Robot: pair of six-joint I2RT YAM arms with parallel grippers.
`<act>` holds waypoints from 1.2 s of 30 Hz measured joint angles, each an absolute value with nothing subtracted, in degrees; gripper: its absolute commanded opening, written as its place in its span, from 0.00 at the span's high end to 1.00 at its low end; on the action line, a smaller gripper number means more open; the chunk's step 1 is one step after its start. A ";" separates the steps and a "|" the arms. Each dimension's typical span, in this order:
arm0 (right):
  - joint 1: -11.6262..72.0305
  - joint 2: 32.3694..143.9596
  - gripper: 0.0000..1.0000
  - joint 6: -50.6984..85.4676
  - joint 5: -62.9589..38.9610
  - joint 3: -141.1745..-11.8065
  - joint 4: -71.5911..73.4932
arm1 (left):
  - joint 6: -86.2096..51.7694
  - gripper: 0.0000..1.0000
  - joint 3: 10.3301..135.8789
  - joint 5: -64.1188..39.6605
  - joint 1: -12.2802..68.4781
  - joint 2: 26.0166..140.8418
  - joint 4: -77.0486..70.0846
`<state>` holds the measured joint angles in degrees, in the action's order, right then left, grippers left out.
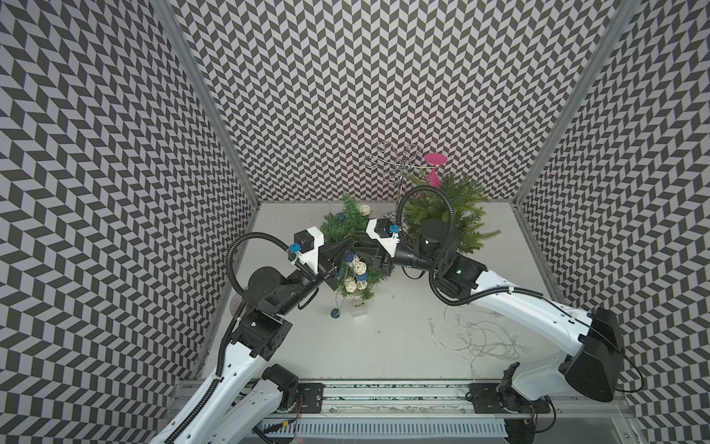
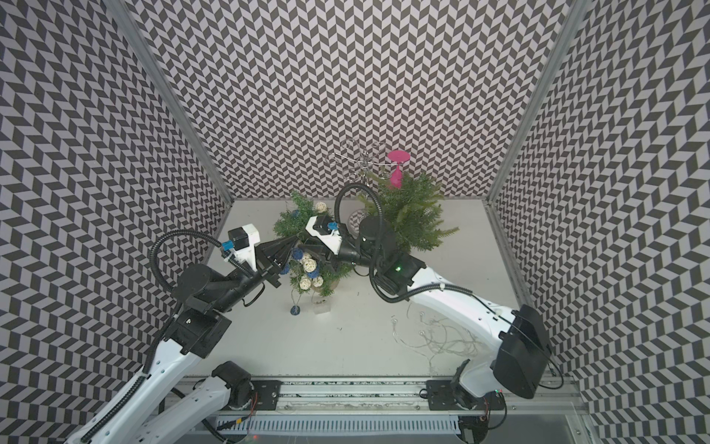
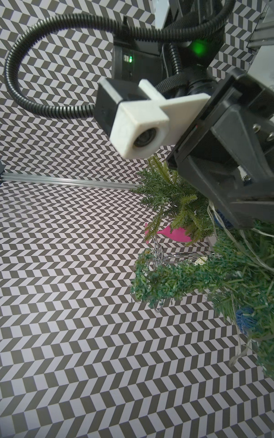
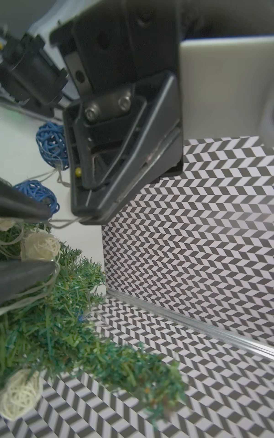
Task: Wrap string light around the christmas tree
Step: Wrap the light string around the Christmas tree.
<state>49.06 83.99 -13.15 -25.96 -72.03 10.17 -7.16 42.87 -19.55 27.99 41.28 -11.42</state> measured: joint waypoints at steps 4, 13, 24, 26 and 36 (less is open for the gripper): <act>49.04 84.44 0.92 -14.33 -28.40 -73.01 10.26 | -7.16 1.00 42.87 -20.38 27.99 41.28 -11.49; 48.82 84.40 1.00 -14.02 -27.83 -72.95 10.46 | -7.38 0.37 41.56 -19.07 27.99 39.51 -11.44; 48.18 83.81 1.00 -9.39 -24.08 -72.90 10.76 | -11.66 0.43 28.18 -9.61 27.99 22.26 -12.45; 48.16 83.81 1.00 -8.54 -23.97 -72.90 10.74 | -12.84 0.60 24.23 -9.26 27.99 20.03 -13.87; 48.07 83.81 1.00 -6.42 -23.97 -72.93 10.74 | -14.87 0.49 15.99 -13.43 27.99 30.79 -20.71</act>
<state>48.07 83.81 -6.42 -23.97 -72.93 10.74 -14.87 15.99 -13.43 27.99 30.79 -20.71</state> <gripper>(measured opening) 0.043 0.525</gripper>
